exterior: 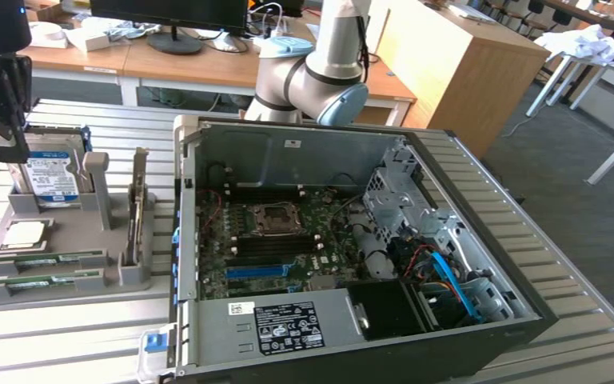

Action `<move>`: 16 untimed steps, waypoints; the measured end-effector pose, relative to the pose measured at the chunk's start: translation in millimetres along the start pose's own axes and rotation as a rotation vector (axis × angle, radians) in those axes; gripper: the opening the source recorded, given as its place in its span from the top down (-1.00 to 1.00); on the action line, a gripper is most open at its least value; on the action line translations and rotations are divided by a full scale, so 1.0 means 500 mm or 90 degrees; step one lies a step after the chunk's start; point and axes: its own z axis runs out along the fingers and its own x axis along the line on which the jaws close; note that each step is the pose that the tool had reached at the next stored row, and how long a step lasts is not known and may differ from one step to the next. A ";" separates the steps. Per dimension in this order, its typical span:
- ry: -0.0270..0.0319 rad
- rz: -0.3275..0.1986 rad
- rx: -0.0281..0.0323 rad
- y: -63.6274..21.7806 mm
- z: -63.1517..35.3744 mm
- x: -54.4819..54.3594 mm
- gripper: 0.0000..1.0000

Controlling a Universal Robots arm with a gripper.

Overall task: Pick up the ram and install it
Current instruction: 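Pick up the ram and move it above insertion slot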

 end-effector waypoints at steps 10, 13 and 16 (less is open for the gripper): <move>0.0000 0.000 0.0000 0.000 0.000 0.000 0.66; 0.0000 0.000 0.0000 0.000 0.000 0.000 0.40; 0.0000 0.000 0.0000 0.000 0.000 0.000 0.40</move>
